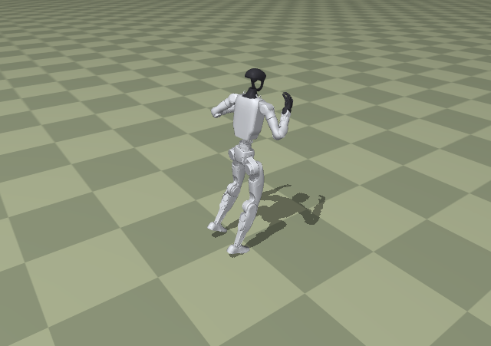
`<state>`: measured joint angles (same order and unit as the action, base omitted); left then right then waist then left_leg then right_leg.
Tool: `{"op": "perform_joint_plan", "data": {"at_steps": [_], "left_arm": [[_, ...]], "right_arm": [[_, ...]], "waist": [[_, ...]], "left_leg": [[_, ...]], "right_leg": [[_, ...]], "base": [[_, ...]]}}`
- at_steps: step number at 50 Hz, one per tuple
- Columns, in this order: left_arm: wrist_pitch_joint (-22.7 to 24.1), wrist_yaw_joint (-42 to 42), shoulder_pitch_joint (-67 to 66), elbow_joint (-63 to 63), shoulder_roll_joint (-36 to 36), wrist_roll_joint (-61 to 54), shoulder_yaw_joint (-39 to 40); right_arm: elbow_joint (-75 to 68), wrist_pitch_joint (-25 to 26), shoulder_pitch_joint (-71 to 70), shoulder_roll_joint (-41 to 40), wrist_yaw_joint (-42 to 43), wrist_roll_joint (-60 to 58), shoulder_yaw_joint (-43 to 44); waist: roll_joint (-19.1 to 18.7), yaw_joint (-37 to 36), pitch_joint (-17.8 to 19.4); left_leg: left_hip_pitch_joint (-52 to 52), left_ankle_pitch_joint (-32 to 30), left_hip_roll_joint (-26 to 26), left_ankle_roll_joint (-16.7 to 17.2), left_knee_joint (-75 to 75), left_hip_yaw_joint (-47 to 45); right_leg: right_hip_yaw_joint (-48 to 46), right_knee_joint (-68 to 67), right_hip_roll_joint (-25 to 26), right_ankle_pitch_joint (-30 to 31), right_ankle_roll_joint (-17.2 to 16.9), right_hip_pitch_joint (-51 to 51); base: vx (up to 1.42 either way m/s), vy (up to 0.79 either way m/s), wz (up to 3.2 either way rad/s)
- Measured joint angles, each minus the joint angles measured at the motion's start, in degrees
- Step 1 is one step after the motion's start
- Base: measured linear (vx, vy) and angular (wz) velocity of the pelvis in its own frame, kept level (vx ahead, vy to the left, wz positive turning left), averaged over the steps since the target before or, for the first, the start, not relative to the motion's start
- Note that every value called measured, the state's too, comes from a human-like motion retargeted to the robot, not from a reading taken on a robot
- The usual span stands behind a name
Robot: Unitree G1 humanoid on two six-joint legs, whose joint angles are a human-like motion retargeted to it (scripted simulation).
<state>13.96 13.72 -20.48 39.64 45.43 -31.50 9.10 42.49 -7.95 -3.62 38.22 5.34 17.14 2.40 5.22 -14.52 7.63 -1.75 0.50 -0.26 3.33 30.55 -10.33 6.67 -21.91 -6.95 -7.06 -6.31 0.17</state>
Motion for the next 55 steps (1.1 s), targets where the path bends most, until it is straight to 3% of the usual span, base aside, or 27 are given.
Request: {"op": "perform_joint_plan", "data": {"at_steps": [2,3,5,7,10,14,16,18,20,21,23,25,27,28,30,33,35,37,41,45,48,52,55], "left_arm": [[0.7,-0.5,-6.9,-2.1,-2.5,-1.0,5.0],[0.3,-0.7,-9.4,-4.1,-4.5,-0.4,7.0],[-2.0,-0.5,-11.0,-9.5,-9.7,0.8,8.3],[-3.4,2.4,-7.7,-15.6,-15.3,1.7,5.1],[-2.1,7.1,-0.4,-22.8,-21.3,6.9,-2.9],[0.5,6.2,11.7,-26.3,-23.4,9.6,-11.2],[0.8,2.9,16.2,-25.8,-22.3,12.8,-13.2],[0.8,1.7,21.4,-24.4,-20.2,16.2,-15.2],[0.2,2.4,28.4,-22.9,-17.5,18.1,-17.5],[-0.3,3.0,33.3,-22.7,-16.0,18.1,-18.9],[-1.4,4.1,45.2,-23.9,-13.4,17.8,-21.8],[-2.0,4.8,55.7,-26.1,-11.8,18.1,-24.3],[-1.6,6.3,62.5,-28.3,-11.2,19.0,-26.2],[-1.6,7.7,65.7,-29.2,-11.2,17.9,-26.8],[-0.1,7.7,61.0,-26.9,-12.9,18.6,-27.5],[1.4,7.3,58.8,-24.3,-15.5,15.8,-26.5],[2.2,6.5,53.3,-21.1,-16.8,16.3,-25.4],[2.4,5.8,48.8,-18.1,-16.9,18.3,-23.6],[1.4,5.3,40.2,-14.8,-17.9,21.4,-18.5],[1.0,5.5,29.7,-14.7,-22.5,21.7,-15.4],[0.3,7.7,28.2,-16.7,-24.5,21.4,-15.9],[2.6,5.9,24.8,-16.5,-22.6,21.5,-17.1],[1.2,7.2,27.1,-17.0,-19.9,23.3,-17.3]], "right_arm": [[-3.9,-0.7,9.7,-0.7,2.5,-1.1,8.4],[-6.7,-1.0,14.3,-1.9,4.2,-1.8,12.0],[-13.4,-0.5,21.9,-6.4,7.4,-4.6,15.8],[-19.6,-0.5,26.3,-13.0,11.1,-4.9,14.1],[-25.3,-2.0,27.6,-21.1,15.0,-1.0,5.1],[-28.1,-2.0,15.5,-19.5,14.2,-8.8,-9.3],[-26.5,-2.0,8.9,-16.5,10.7,-17.0,-13.4],[-23.6,-2.0,2.3,-14.2,8.9,-24.5,-16.2],[-20.5,-1.3,-5.2,-12.8,9.6,-29.2,-18.2],[-19.7,-0.7,-10.1,-12.9,10.7,-29.9,-18.9],[-20.7,0.6,-22.2,-13.7,13.1,-29.5,-20.3],[-24.1,1.1,-33.3,-15.4,15.3,-27.3,-21.3],[-29.0,1.2,-40.7,-17.1,17.8,-25.8,-21.7],[-31.6,1.9,-44.1,-17.8,19.5,-25.2,-22.2],[-31.5,0.4,-39.4,-19.7,20.0,-24.2,-21.4],[-28.9,-0.8,-36.7,-20.2,18.8,-19.6,-19.8],[-25.3,-1.9,-31.7,-19.8,16.5,-17.5,-18.7],[-21.4,-2.6,-27.4,-18.4,14.5,-16.5,-17.4],[-18.6,-2.3,-21.3,-14.6,13.9,-16.0,-17.6],[-21.7,-2.3,-11.4,-12.7,15.8,-17.0,-18.8],[-25.1,-0.7,-5.8,-14.2,16.1,-19.5,-18.7],[-23.5,-5.5,6.1,-16.7,12.4,-19.4,-15.6],[-23.5,-3.3,6.9,-17.7,12.9,-17.6,-15.6]], "waist": [[-0.7,0.1,3.1],[-1.3,0.6,5.7],[-2.1,2.4,11.3],[-2.2,5.2,14.9],[-2.3,7.6,16.5],[-0.5,6.2,14.4],[-0.2,6.0,12.0],[-0.1,6.1,9.6],[-0.4,6.0,8.4],[-0.5,5.9,8.7],[-0.2,6.1,11.4],[0.5,6.8,15.4],[0.7,7.1,18.5],[1.1,6.6,19.5],[0.6,6.0,18.5],[1.0,4.6,17.3],[1.4,4.5,15.5],[2.0,4.3,14.6],[0.9,5.0,14.7],[-1.1,6.9,15.9],[-0.2,9.0,17.2],[0.4,12.7,16.5],[0.6,13.6,16.1]], "left_leg": [[3.2,21.6,0.2,-0.6,1.6,1.2],[3.8,30.2,0.5,-2.8,4.0,1.8],[0.4,40.1,1.1,-9.5,13.9,3.4],[-7.0,39.6,1.2,-12.1,23.2,6.0],[-11.3,32.3,0.3,-9.3,18.9,9.2],[-4.8,16.0,-0.2,-3.6,-12.6,7.8],[-2.9,11.6,1.0,-0.3,-22.1,5.1],[-2.0,8.2,1.5,1.1,-26.4,3.9],[-1.8,7.1,1.8,-0.3,-27.4,4.7],[-2.3,8.2,1.9,-2.0,-26.7,5.0],[-4.9,10.5,1.7,-5.5,-22.5,5.2],[-9.7,13.1,1.4,-7.2,-13.7,5.2],[-13.5,14.3,1.9,-5.3,-8.0,5.2],[-12.5,10.7,1.5,-5.7,-14.1,5.3],[-11.9,11.7,2.7,-2.1,-14.8,4.0],[-7.7,6.9,1.6,0.7,-29.5,1.8],[-6.4,6.6,0.5,1.8,-29.1,-0.4],[-5.7,7.5,-1.0,0.3,-25.8,-1.1],[-3.7,10.8,-1.8,-3.4,-17.2,-0.1],[-1.5,18.6,-0.8,-4.2,-13.2,1.2],[1.0,15.4,-1.6,-3.6,-22.0,2.2],[-0.5,15.9,-0.8,-0.2,-19.9,2.4],[0.8,13.0,-0.7,0.1,-26.1,1.3]], "right_leg": [[-1.7,-7.4,0.3,-19.4,3.2,-0.7],[-3.4,-13.7,0.6,-26.5,6.6,-2.2],[-7.6,-28.3,0.2,-33.3,11.3,-7.4],[-12.3,-34.6,-1.6,-32.2,10.2,-11.4],[-15.7,-25.9,-2.2,-25.9,7.6,-11.4],[-14.0,-0.9,-0.5,-9.0,1.7,-10.0],[-14.2,7.8,0.3,-3.9,-1.4,-9.2],[-11.9,12.8,1.5,0.5,-1.6,-8.4],[-8.9,12.3,2.5,0.3,1.1,-7.9],[-9.1,9.9,2.3,-3.5,3.1,-7.7],[-11.0,4.1,1.1,-11.7,7.2,-8.2],[-12.7,-1.9,-0.5,-15.4,10.4,-10.3],[-13.1,-5.9,-0.7,-14.3,8.6,-13.4],[-12.9,-2.5,-0.6,-11.9,7.3,-13.9],[-14.9,0.1,-0.5,-11.8,3.3,-12.4],[-15.4,16.4,0.3,-6.0,-3.5,-9.1],[-15.6,19.7,-0.3,-5.0,-6.3,-8.5],[-15.9,20.3,-1.2,-4.1,-7.8,-9.3],[-16.2,20.3,-0.9,-1.1,-7.2,-10.5],[-15.4,14.9,0.8,3.7,-6.9,-13.0],[-14.5,19.8,1.3,8.7,-7.4,-12.3],[-17.4,16.2,0.4,5.6,-8.0,-13.6],[-19.0,18.0,0.9,6.8,-6.5,-13.9]], "base": [[-0.67,0.03,0.24],[-0.73,0.02,0.64],[-0.77,-0.01,1.13],[-0.71,-0.01,1.66],[-0.60,0.02,1.01],[-0.58,0.00,-0.52],[-0.55,-0.04,-0.61],[-0.56,-0.06,-0.44],[-0.58,-0.06,-0.34],[-0.59,-0.07,-0.21],[-0.61,-0.09,0.05],[-0.56,-0.10,0.33],[-0.48,-0.11,0.19],[-0.40,-0.12,-0.01],[-0.28,-0.11,-0.02],[-0.26,-0.08,-0.01],[-0.19,-0.04,0.17],[-0.19,-0.01,0.24],[-0.20,0.02,0.06],[-0.17,0.05,-0.15],[-0.24,0.05,0.15],[-0.21,0.07,0.32],[-0.23,0.07,-0.36]]}}
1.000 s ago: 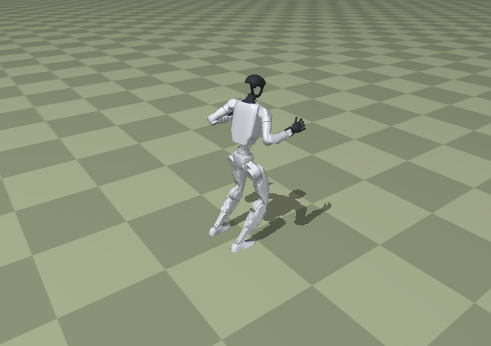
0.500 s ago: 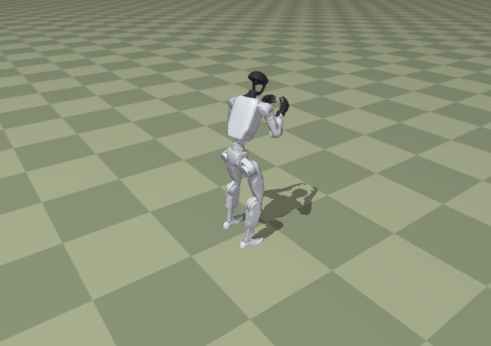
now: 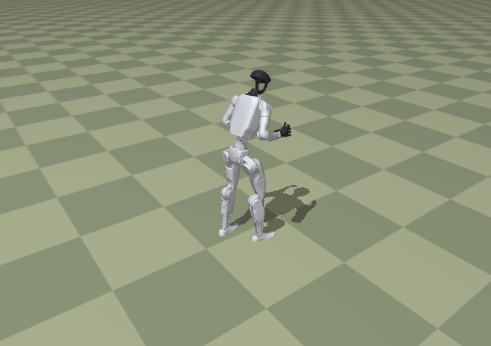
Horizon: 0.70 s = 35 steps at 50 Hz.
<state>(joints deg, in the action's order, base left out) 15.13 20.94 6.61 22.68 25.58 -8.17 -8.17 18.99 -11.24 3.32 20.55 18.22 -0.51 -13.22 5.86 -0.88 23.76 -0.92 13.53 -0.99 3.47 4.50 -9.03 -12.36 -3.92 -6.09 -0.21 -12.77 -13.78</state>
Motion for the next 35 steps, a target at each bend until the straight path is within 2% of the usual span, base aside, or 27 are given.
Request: {"op": "perform_joint_plan", "data": {"at_steps": [3,5,7,10,13,15,18,20,23,25,29,33,35], "left_arm": [[0.0,0.9,1.1,0.2,2.3,-3.8,-0.2],[-0.4,0.2,0.2,1.0,3.8,-6.4,0.1],[-0.1,1.1,-2.3,2.1,5.1,-8.6,0.6],[0.0,-2.3,-6.9,2.6,7.7,-10.6,1.9],[-0.1,-1.4,-13.7,0.2,11.0,-8.2,4.6],[0.2,5.2,-20.7,-2.7,11.8,-4.9,6.5],[0.1,-2.2,-31.5,-7.6,10.5,-10.0,7.3],[0.7,-3.1,-38.0,-9.9,9.3,-12.9,7.5],[2.2,-3.1,-45.9,-11.1,9.1,-13.6,7.1],[2.4,-2.9,-50.7,-10.8,9.3,-12.0,6.8],[1.5,-0.1,-49.3,-10.5,9.5,-8.9,4.8],[-0.8,8.8,-30.2,-17.0,6.3,-1.1,-1.8],[-3.1,12.7,-14.0,-20.9,3.3,-2.2,-4.8]], "right_arm": [[0.3,0.9,-2.0,0.6,1.6,0.2,-0.2],[1.6,1.5,-3.2,2.1,0.9,1.2,0.3],[3.8,1.3,-2.9,3.7,0.3,2.4,1.5],[6.3,1.2,-0.4,6.6,-2.4,4.5,3.8],[4.9,1.3,4.4,9.3,-1.8,5.3,5.6],[2.2,0.9,9.0,10.5,0.8,5.1,5.9],[-1.9,1.1,17.0,11.1,-1.2,5.2,6.3],[-2.8,1.2,23.3,11.4,0.1,4.0,7.1],[-2.5,1.4,32.2,12.8,3.1,1.5,8.8],[-1.5,1.3,37.5,13.9,3.9,0.7,9.9],[-2.4,0.8,37.7,14.0,6.0,-3.7,8.4],[-10.4,4.3,25.4,9.7,17.9,-10.6,2.2],[-14.9,7.3,12.9,8.8,22.0,-11.3,-1.2]], "waist": [[-1.6,0.1,-1.1],[-2.9,0.3,-2.4],[-3.4,0.3,-3.5],[-3.0,-0.6,-4.1],[-2.1,-3.3,-2.2],[-1.5,-4.7,-0.3],[0.3,-4.7,2.3],[1.0,-3.9,4.6],[1.4,-1.1,6.0],[0.6,0.3,6.0],[-0.6,1.1,6.0],[-2.9,0.1,6.0],[-2.6,-0.2,6.0]], "left_leg": [[0.6,-2.7,1.3,0.2,-3.4,-1.4],[0.5,-3.7,2.2,0.3,-4.0,-2.2],[0.3,-3.8,2.0,0.5,-3.8,-2.4],[-0.6,-3.4,0.1,0.0,-2.6,-2.6],[-3.0,-3.4,-1.2,-1.7,0.5,-4.1],[-5.5,-3.4,-0.9,-1.8,4.5,-5.5],[-10.4,-3.0,-0.6,0.0,10.4,-4.4],[-12.1,-2.7,-1.1,1.5,10.8,-1.1],[-17.2,-2.7,-2.1,0.8,9.1,2.1],[-22.3,-3.1,-1.2,-0.3,9.4,2.1],[-41.1,-0.6,0.9,-4.3,23.5,2.2],[-51.6,5.2,2.1,-4.3,39.7,2.3],[-50.8,3.7,0.4,-8.5,36.0,1.7]], "right_leg": [[-1.0,-3.5,1.4,0.1,5.8,0.3],[-0.1,-7.8,2.2,-2.5,9.0,0.9],[1.5,-10.1,1.9,-4.1,9.3,2.5],[4.4,-7.1,0.6,-5.5,6.2,5.2],[6.5,-2.9,-0.6,-3.7,4.1,5.5],[8.1,-3.0,-0.8,-2.8,3.0,4.3],[9.7,-4.2,-1.0,-1.8,0.3,1.1],[10.3,-2.8,-0.7,-0.1,-1.3,0.0],[10.1,-2.0,-0.9,1.6,-1.8,-5.7],[9.4,-5.2,-0.2,-0.4,-0.1,-12.0],[5.9,-25.8,-1.1,-9.3,6.3,-29.1],[5.2,-39.3,-2.1,-19.3,11.7,-34.8],[7.7,-37.3,-2.4,-17.5,14.8,-35.7]], "base": [[-0.14,0.05,-0.58],[-0.06,0.04,-0.43],[-0.01,0.02,-0.09],[0.00,0.00,0.00],[-0.09,-0.01,-0.53],[-0.14,-0.01,-0.84],[-0.18,-0.01,-0.61],[-0.24,0.00,-0.28],[-0.38,0.05,0.08],[-0.46,0.09,-0.01],[-0.46,0.07,0.00],[-0.17,0.04,0.22],[-0.16,0.07,0.01]]}}
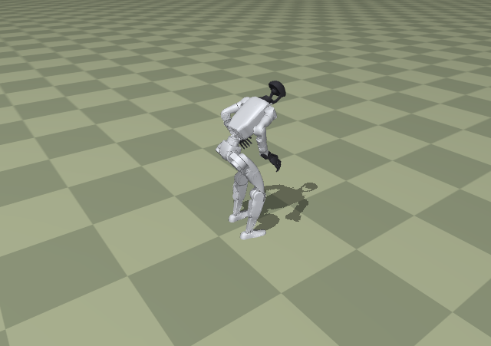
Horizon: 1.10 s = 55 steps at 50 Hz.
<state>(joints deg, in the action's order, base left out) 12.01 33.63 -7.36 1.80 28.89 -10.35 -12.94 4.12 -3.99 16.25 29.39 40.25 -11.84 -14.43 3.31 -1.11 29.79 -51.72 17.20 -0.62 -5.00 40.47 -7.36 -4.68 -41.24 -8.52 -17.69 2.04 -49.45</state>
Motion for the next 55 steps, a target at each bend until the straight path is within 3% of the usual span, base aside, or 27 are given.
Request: {"op": "perform_joint_plan", "data": {"at_steps": [2,5,8,10,14,16,18,20,23,25,30,35,39,42,45,48,52,55], "left_arm": [[-0.1,-0.5,11.0,-1.7,-5.0,4.1,-3.2],[0.3,-0.3,30.5,-4.5,-11.6,5.6,-8.8],[0.3,-0.8,44.5,-3.9,-13.4,8.3,-13.1],[0.2,-2.9,48.8,-0.7,-11.6,6.6,-13.2],[2.3,-6.9,40.3,8.4,-9.6,0.4,-11.6],[2.9,-8.6,33.5,12.2,-8.1,-0.2,-10.0],[3.8,-8.4,27.2,14.5,-7.1,-1.8,-8.6],[3.0,-10.0,20.8,14.9,-4.9,2.1,-5.6],[3.2,-12.5,9.6,14.5,-3.1,0.3,-1.6],[3.2,-12.4,2.8,14.0,-2.9,-0.9,1.1],[2.1,-13.3,-7.8,13.4,-2.4,-2.3,4.9],[1.5,-13.4,-9.1,12.1,0.7,0.5,5.8],[1.1,-12.9,-2.2,6.8,3.7,5.0,4.4],[1.7,-13.2,4.7,2.2,7.2,7.2,1.9],[2.2,-13.1,7.4,1.4,11.7,8.1,0.1],[2.8,-13.0,5.7,2.4,14.3,3.9,0.3],[3.9,-15.7,-8.7,6.9,16.0,-4.0,4.8],[3.5,-17.4,-21.7,10.8,16.3,-4.4,10.5]], "right_arm": [[1.8,-2.2,-5.2,-0.9,1.7,-1.3,0.1],[9.4,-5.9,-10.0,0.4,-3.3,1.1,2.1],[16.5,-8.1,-9.4,0.0,-10.1,6.7,2.8],[17.0,-7.4,-10.2,0.0,-14.4,9.3,1.0],[13.9,-6.8,-7.6,-0.9,-24.0,13.5,-1.4],[12.3,-6.4,-7.1,-0.7,-27.3,15.2,-1.9],[10.2,-5.8,-8.2,-1.0,-27.7,16.1,-2.3],[7.6,-5.2,-10.0,-2.4,-27.5,15.2,-2.2],[4.1,-7.1,-12.0,-5.9,-24.4,11.8,-2.4],[3.6,-7.2,-11.8,-7.2,-24.3,12.0,-2.5],[4.7,-6.8,-7.8,-5.5,-26.1,13.5,-2.6],[3.1,-6.4,-4.4,-3.7,-25.6,14.0,-1.0],[0.7,-6.3,-4.9,-4.8,-25.2,12.6,0.4],[-0.3,-6.7,-4.3,-6.0,-24.5,10.5,2.1],[0.3,-7.3,-1.1,-5.5,-23.2,9.6,3.8],[2.1,-7.8,2.6,-2.5,-22.1,12.1,5.6],[7.9,-8.8,12.9,5.1,-25.6,18.9,9.4],[11.0,-5.6,19.6,8.6,-28.8,21.6,13.0]], "waist": [[-1.3,0.7,0.0],[-3.2,3.6,0.0],[-2.9,6.7,-1.2],[-1.0,7.9,-4.6],[1.6,5.7,-13.9],[3.0,5.8,-17.8],[3.4,6.5,-19.6],[2.1,7.3,-19.0],[-0.3,8.4,-16.2],[-0.4,8.1,-14.6],[0.5,3.9,-12.4],[1.2,0.4,-11.2],[2.9,1.9,-8.2],[3.7,4.7,-4.9],[3.0,6.8,-2.6],[0.0,7.6,-2.2],[-5.7,7.1,-4.5],[-8.6,5.1,-5.8]], "left_leg": [[4.5,1.2,0.6,2.8,0.7,-1.1],[13.4,-0.2,0.1,4.1,-5.8,-2.2],[23.9,-1.5,1.1,6.4,-14.0,-5.6],[31.9,-4.9,1.0,5.9,-25.8,-10.5],[45.0,-4.5,3.0,7.7,-34.1,-30.3],[48.9,-1.7,3.2,6.8,-30.9,-38.1],[50.3,2.0,3.9,4.1,-22.8,-37.8],[48.9,5.2,5.8,1.9,-10.4,-29.5],[44.9,4.7,2.2,7.2,3.5,-10.5],[44.1,3.3,-1.6,10.2,7.0,-4.1],[45.4,1.0,-1.3,6.7,6.0,-4.7],[47.5,1.1,-7.9,11.9,-1.3,8.4],[50.7,5.3,-6.9,10.9,-7.6,1.4],[53.9,5.7,-6.8,8.0,-16.1,-2.3],[54.2,2.5,-6.4,6.2,-22.4,-4.0],[53.4,-3.6,-4.8,7.8,-30.9,-6.2],[51.4,-11.6,-0.1,12.1,-39.3,-11.3],[48.8,-17.4,3.0,13.1,-44.8,-15.8]], "right_leg": [[-0.4,-0.3,-0.5,0.9,-3.2,4.3],[0.3,7.4,-0.2,3.4,-5.2,13.3],[3.2,16.5,1.7,7.9,-8.2,22.3],[2.9,24.5,2.4,12.2,-9.7,26.0],[-14.6,29.8,0.5,11.3,-12.0,32.4],[-10.6,32.9,1.0,12.6,-14.7,34.7],[0.1,35.3,2.3,14.3,-16.3,36.3],[11.6,34.9,5.3,14.1,-14.9,37.9],[26.2,33.7,11.4,12.0,-12.4,40.6],[33.2,35.8,12.6,11.5,-11.6,42.3],[33.8,39.9,11.3,11.4,-12.8,41.4],[34.8,41.8,12.8,9.6,-13.1,39.5],[27.1,40.6,12.1,7.3,-13.8,36.3],[8.5,39.1,8.1,4.3,-15.3,34.1],[-13.0,37.4,2.4,5.5,-16.2,33.9],[-11.8,35.9,1.9,14.2,-12.7,34.0],[0.3,28.1,5.2,13.5,-7.5,34.6],[-0.3,22.7,5.6,13.7,-4.4,35.9]], "base": [[0.09,0.14,0.00],[0.11,0.15,-0.21],[0.20,0.13,-1.33],[0.27,0.11,-2.99],[0.39,0.12,-4.76],[0.38,0.15,-5.03],[0.32,0.18,-5.06],[0.24,0.22,-5.28],[0.13,0.24,-5.42],[0.02,0.24,-5.39],[-0.10,0.22,-4.73],[-0.26,0.18,-3.38],[-0.44,0.12,-1.84],[-0.55,0.07,-0.82],[-0.55,0.06,-0.70],[-0.50,0.06,-0.93],[-0.40,0.02,-1.27],[-0.43,-0.08,-1.47]]}}
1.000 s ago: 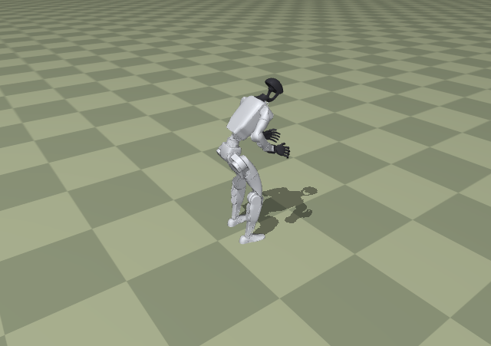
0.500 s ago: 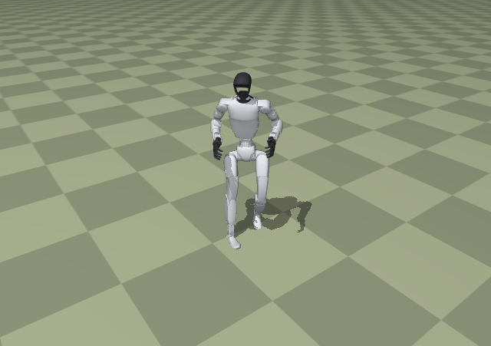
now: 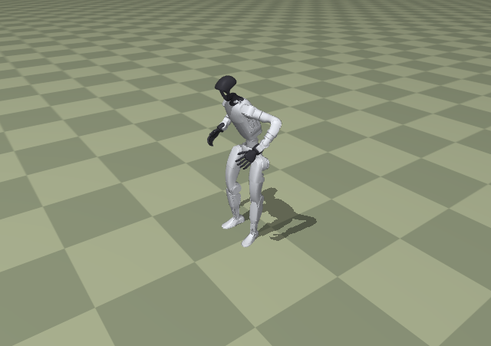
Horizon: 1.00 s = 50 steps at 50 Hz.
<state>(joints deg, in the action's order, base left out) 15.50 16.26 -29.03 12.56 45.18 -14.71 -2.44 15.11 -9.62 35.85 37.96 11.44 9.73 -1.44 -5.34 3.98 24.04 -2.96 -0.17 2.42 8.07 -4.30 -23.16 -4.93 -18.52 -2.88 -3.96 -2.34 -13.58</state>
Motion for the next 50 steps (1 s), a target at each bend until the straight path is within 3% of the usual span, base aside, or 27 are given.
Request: {"op": "perform_joint_plan", "data": {"at_steps": [3,5,8,11,14,15,17,20,22,23,25,26,27,28,30,32,33,35,38,39,40,42,44,45,47,48,50], "left_arm": [[-0.2,-3.2,-10.8,2.9,-1.4,-1.5,5.9],[-1.2,-3.5,-13.7,3.9,-3.8,-3.7,9.2],[-3.0,-1.2,-9.9,3.2,-9.7,-4.7,11.2],[-4.5,1.2,0.5,-1.3,-19.1,-1.3,7.9],[-6.0,5.9,19.3,-11.0,-28.0,1.0,1.1],[-5.9,8.1,25.6,-13.8,-29.9,1.5,-1.3],[-6.3,13.9,42.3,-16.2,-30.3,0.9,-4.1],[-5.0,16.1,65.1,-11.9,-24.9,0.3,-6.8],[-3.1,15.1,79.6,-7.8,-19.0,-1.5,-10.6],[-1.4,15.4,86.0,-5.8,-15.6,-1.9,-13.5],[1.1,15.9,93.9,-0.6,-11.6,-1.2,-18.4],[2.0,15.6,96.3,1.7,-9.5,-1.1,-20.9],[2.8,15.5,98.7,3.8,-7.1,-1.5,-23.3],[3.5,15.5,101.3,5.7,-4.2,-3.2,-25.3],[4.8,16.5,105.2,8.4,2.4,-8.7,-28.8],[5.4,17.7,105.3,11.0,10.5,-16.0,-31.7],[5.2,17.7,103.3,12.6,15.0,-19.0,-32.3],[4.4,16.7,95.8,15.9,22.5,-23.6,-32.1],[2.5,10.8,70.2,22.6,28.6,-25.8,-20.5],[2.1,8.5,59.8,24.0,28.2,-25.2,-13.6],[1.6,6.2,49.6,24.9,27.1,-24.0,-6.2],[2.4,3.1,29.5,27.0,18.1,-22.5,9.7],[1.0,-0.9,20.8,26.4,4.7,-20.1,17.9],[0.4,-1.8,19.1,25.4,-1.8,-18.9,20.0],[-2.2,-0.5,23.4,20.4,-12.6,-13.1,16.5],[-3.4,1.7,28.3,16.2,-17.3,-9.7,12.0],[-3.8,8.6,38.7,7.6,-24.8,-5.6,1.9]], "right_arm": [[0.4,0.1,4.7,0.6,-2.2,-0.6,3.1],[-0.7,0.8,5.2,-0.5,-2.3,-3.5,4.3],[-3.9,1.9,1.4,-3.4,1.1,-11.4,3.9],[-10.4,3.4,-7.2,-7.5,7.7,-15.4,-1.0],[-21.0,4.8,-23.7,-11.4,15.8,-13.1,-7.5],[-23.2,4.3,-28.8,-13.0,19.3,-12.1,-8.9],[-22.5,2.7,-42.3,-14.7,22.3,-8.2,-11.9],[-10.2,-1.6,-58.6,-16.1,20.9,-2.1,-15.6],[0.0,-1.6,-70.7,-11.4,15.6,-1.6,-20.2],[4.4,-1.0,-77.6,-8.2,13.4,-3.8,-23.0],[12.6,-0.3,-87.2,-0.4,13.2,-8.2,-26.3],[15.1,-0.1,-91.3,3.4,13.6,-9.1,-26.4],[17.0,0.1,-95.3,6.9,14.4,-9.9,-26.4],[17.9,0.4,-99.0,9.9,16.0,-10.3,-25.8],[18.4,1.5,-104.6,15.9,19.7,-11.3,-26.2],[17.6,4.2,-106.5,18.6,21.7,-12.7,-27.1],[17.5,6.4,-106.3,19.6,21.5,-14.4,-27.4],[19.2,5.6,-101.9,22.1,20.7,-9.2,-25.9],[25.0,4.0,-83.5,26.8,13.5,-3.2,-15.7],[24.9,7.3,-76.8,30.5,10.3,-12.9,-9.9],[23.6,12.5,-70.5,35.2,7.0,-28.5,-3.5],[29.5,-0.9,-49.5,25.8,3.0,2.6,8.2],[27.1,-0.5,-37.1,15.2,-0.2,0.1,13.3],[24.6,-0.9,-31.4,9.5,0.7,-0.7,14.2],[17.2,0.1,-25.1,-0.6,1.8,0.3,11.4],[11.8,1.6,-24.6,-4.5,1.7,-0.4,8.5],[2.8,1.9,-27.5,-11.1,7.5,5.5,-0.7]], "waist": [[0.0,-3.3,0.2],[1.9,-5.5,1.6],[7.4,-6.3,4.3],[7.5,-5.9,4.9],[5.7,-5.2,5.1],[5.1,-4.7,5.8],[5.0,-4.6,4.6],[6.7,-6.3,2.3],[8.2,-7.8,0.5],[8.3,-8.1,-0.1],[7.0,-8.2,-2.9],[7.5,-7.7,-4.8],[7.7,-7.4,-7.1],[7.3,-7.4,-10.0],[6.2,-7.4,-13.0],[6.8,-6.6,-15.1],[7.1,-6.3,-16.1],[7.3,-6.9,-17.5],[9.0,-10.5,-19.7],[9.1,-11.6,-19.9],[8.8,-12.8,-19.8],[7.7,-12.6,-17.6],[6.5,-11.8,-12.8],[6.2,-11.2,-10.1],[6.4,-8.9,-4.2],[6.5,-7.2,-1.5],[5.6,-4.2,2.5]], "left_leg": [[-3.9,-1.6,2.3,0.2,-0.6,-4.4],[-7.1,-2.4,2.1,-2.5,-0.4,-5.8],[-22.0,4.8,-1.9,-7.6,19.5,6.5],[-38.8,15.5,-4.7,-6.3,51.4,17.5],[-44.4,24.1,-3.1,-10.4,67.7,18.2],[-44.1,25.4,-2.0,-11.3,71.6,17.8],[-45.8,22.0,-1.8,-13.9,72.4,18.9],[-39.7,12.3,-2.7,-13.2,60.2,19.2],[-30.5,-3.1,-3.9,-11.5,37.6,20.6],[-24.1,-13.7,-3.7,-8.0,22.4,22.2],[-13.3,-23.1,-2.7,0.8,0.3,23.6],[-12.7,-16.6,-2.4,4.5,-0.3,22.1],[-12.8,-11.6,-2.1,6.9,-0.7,20.3],[-14.3,-9.7,-1.4,6.9,-0.7,17.6],[-12.8,-12.6,0.6,6.9,-0.7,14.1],[-10.9,-12.9,-0.4,0.4,5.1,12.3],[-12.4,-10.4,0.0,-3.2,12.9,13.0],[-14.9,-5.1,0.0,-7.2,31.4,17.5],[-15.7,0.3,-3.6,-7.5,55.2,24.0],[-14.9,1.0,-3.5,-6.5,60.3,24.4],[-13.9,1.5,-2.8,-5.2,64.6,24.3],[-10.2,12.0,2.1,-6.0,66.9,21.6],[-5.8,32.3,4.7,-10.0,63.6,19.2],[-4.4,41.4,4.9,-12.8,61.3,19.0],[-7.5,46.8,3.1,-17.4,61.8,21.0],[-11.0,45.2,1.9,-17.9,63.2,22.7],[-16.8,38.9,0.5,-15.0,63.2,25.1]], "right_leg": [[-0.7,-5.3,-0.5,-2.2,0.5,1.9],[1.1,-6.7,-1.4,-5.2,-0.9,2.4],[4.0,-9.8,-5.6,-15.3,0.6,-3.5],[5.8,-27.9,-3.9,-24.7,7.4,-17.6],[5.4,-44.6,-1.3,-28.5,10.9,-26.6],[4.2,-49.1,-1.4,-29.1,10.4,-26.5],[3.1,-50.8,-0.9,-28.5,14.5,-27.9],[1.6,-42.1,-1.7,-19.8,15.6,-24.0],[1.4,-24.6,-1.6,-5.1,13.4,-18.2],[1.5,-12.1,-0.8,5.6,10.1,-13.7],[2.4,12.4,-0.1,27.8,-0.8,-3.5],[2.0,16.9,-0.8,29.2,-7.9,-1.9],[1.2,20.3,-1.2,28.8,-12.7,-1.2],[-0.6,21.5,-0.7,24.6,-12.7,-2.7],[-3.8,19.5,-2.1,18.4,-12.7,-1.8],[-4.8,11.8,-6.7,15.2,-10.2,0.9],[-4.5,5.5,-7.6,12.0,-6.9,1.0],[-2.3,-10.5,-8.4,5.7,-1.1,1.3],[2.6,-25.2,-9.3,8.5,-0.6,3.4],[3.8,-25.5,-8.8,3.3,-1.5,4.8],[4.8,-24.8,-8.1,-4.8,-2.6,6.4],[4.4,-21.9,-6.2,-23.8,-1.5,8.6],[3.3,-26.6,-5.6,-34.0,2.4,5.7],[2.5,-31.6,-5.7,-36.4,4.7,2.3],[0.4,-39.7,-7.8,-35.6,5.9,-4.3],[-1.1,-40.1,-9.2,-34.7,6.1,-5.7],[-3.5,-34.5,-10.1,-31.2,6.8,-5.7]], "base": [[-0.53,-0.19,-1.37],[-0.65,-0.27,-1.01],[-0.75,-0.25,-0.40],[-0.69,-0.15,-0.40],[-0.48,-0.11,-0.38],[-0.39,-0.12,-0.03],[-0.52,-0.16,0.06],[-0.59,-0.20,0.01],[-0.71,-0.24,-0.02],[-0.72,-0.22,0.15],[-0.67,-0.22,0.59],[-0.71,-0.31,1.04],[-0.84,-0.32,1.08],[-0.89,-0.21,0.89],[-0.84,-0.02,0.76],[-0.77,0.16,0.78],[-0.80,0.06,0.58],[-0.75,0.01,0.26],[-0.68,0.01,-0.11],[-0.71,0.00,-0.18],[-0.78,0.02,-0.12],[-0.88,0.07,-0.04],[-1.02,0.17,0.08],[-1.11,0.18,0.51],[-1.13,0.16,1.22],[-1.08,0.15,1.75],[-0.97,0.18,1.52]]}}
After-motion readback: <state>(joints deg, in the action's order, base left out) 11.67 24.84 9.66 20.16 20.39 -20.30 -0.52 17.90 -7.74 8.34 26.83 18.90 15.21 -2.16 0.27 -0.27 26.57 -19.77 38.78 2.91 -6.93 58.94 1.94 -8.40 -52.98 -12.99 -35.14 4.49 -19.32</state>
